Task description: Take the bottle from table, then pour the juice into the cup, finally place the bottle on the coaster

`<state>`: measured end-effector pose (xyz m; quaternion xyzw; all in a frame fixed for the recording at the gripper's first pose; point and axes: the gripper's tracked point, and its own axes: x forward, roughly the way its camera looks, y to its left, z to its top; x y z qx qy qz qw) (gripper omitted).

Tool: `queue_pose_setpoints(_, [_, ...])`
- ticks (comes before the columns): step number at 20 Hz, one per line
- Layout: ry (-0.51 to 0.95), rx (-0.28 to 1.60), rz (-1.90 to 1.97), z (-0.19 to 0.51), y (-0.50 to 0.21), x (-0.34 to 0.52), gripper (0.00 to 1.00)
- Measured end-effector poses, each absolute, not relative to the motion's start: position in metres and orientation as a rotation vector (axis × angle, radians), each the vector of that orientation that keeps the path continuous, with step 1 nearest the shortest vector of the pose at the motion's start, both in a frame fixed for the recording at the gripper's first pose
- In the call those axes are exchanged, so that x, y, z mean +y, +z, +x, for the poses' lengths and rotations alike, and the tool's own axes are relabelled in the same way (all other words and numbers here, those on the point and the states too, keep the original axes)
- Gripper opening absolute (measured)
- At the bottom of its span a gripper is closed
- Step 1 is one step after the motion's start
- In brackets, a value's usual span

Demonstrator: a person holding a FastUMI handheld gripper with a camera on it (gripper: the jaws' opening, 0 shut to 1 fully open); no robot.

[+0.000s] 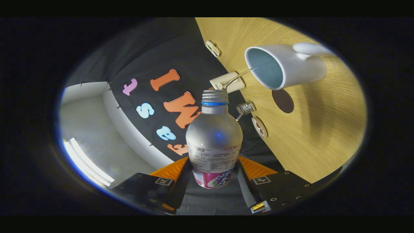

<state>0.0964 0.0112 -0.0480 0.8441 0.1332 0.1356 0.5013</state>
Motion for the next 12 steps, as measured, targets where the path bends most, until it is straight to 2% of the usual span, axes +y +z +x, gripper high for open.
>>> queue_pose_setpoints(12, [0.321,0.312,2.073,0.0969,-0.0416,0.0116,0.74])
